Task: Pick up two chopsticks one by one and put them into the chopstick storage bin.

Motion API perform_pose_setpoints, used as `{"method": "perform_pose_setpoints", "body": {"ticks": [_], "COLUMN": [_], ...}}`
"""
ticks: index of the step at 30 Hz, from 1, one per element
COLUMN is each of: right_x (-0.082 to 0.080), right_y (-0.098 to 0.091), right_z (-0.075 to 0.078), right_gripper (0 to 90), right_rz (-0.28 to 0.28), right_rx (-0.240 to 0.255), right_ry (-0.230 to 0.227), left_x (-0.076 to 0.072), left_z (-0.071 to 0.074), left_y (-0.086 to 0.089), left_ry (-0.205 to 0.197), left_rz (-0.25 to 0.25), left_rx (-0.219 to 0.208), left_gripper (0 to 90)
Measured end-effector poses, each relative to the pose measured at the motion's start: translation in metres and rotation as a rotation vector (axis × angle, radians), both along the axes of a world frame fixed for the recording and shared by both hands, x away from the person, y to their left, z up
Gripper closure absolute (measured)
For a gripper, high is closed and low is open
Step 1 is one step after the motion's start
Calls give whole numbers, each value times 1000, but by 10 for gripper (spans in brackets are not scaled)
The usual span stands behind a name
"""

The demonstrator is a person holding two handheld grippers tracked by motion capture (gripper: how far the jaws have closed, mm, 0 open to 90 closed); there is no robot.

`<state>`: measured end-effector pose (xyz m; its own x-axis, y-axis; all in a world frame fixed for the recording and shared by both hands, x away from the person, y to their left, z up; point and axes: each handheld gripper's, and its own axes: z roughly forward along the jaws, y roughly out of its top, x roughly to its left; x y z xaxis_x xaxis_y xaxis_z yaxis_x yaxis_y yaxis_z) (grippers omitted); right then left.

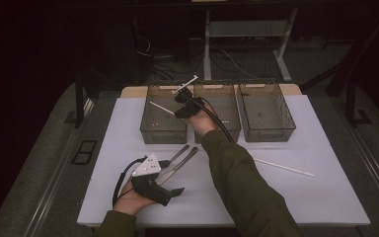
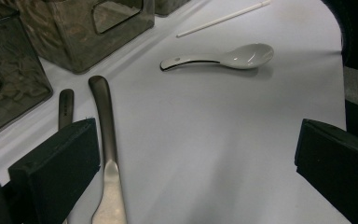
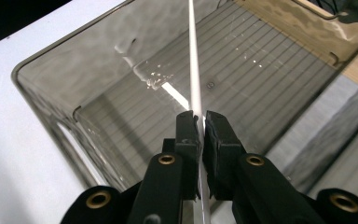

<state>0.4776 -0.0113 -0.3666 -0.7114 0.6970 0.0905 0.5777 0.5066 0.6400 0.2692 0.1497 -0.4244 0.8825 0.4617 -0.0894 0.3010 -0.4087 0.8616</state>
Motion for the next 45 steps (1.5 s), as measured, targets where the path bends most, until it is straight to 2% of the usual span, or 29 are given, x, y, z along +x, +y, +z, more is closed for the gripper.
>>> {"method": "perform_pose_setpoints", "body": {"ticks": [8,12,15,18,20,22,28,31,32,35,38,40,41,42,45], "right_x": [6,4,3,2,0,-1,-16,-23,-28,-34,-41,-47,-51,-51,-58], "right_y": [15,17,13,7,1,0,-8,-14,-20,-28,-40,-49,-60,-60,-75], "right_z": [-5,-2,2,7,14,16,24,26,28,29,30,31,32,32,33], "right_gripper": [832,801,761,714,665,642,581,528,505,480,435,420,406,406,387], "right_rz": [-3,1,12,19,33,37,77,98,120,133,161,166,172,172,180], "right_rx": [2,4,3,25,57,65,82,96,108,116,124,117,131,131,144], "right_ry": [-3,-20,-27,-30,-31,-30,-38,-41,-39,-51,-39,-52,-63,-63,-73], "left_x": [1,0,1,1,1,1,1,1,1,0,0,1,0,1,0], "left_z": [0,0,0,0,0,0,0,0,0,0,0,0,0,0,0], "left_y": [1,1,1,1,1,1,1,1,0,0,0,0,0,0,0], "left_ry": [1,-1,-1,-3,-4,-5,-7,-6,-4,-5,-4,-4,-2,-2,-1], "left_rz": [-2,-4,-4,-6,-6,-5,-8,-9,-9,-9,-9,-9,-8,-8,-5], "left_rx": [-1,0,0,3,4,3,7,7,8,10,6,7,10,8,1], "left_gripper": [0,0,0,0,0,0,0,0,0,0,0,0,0,0,0]}}
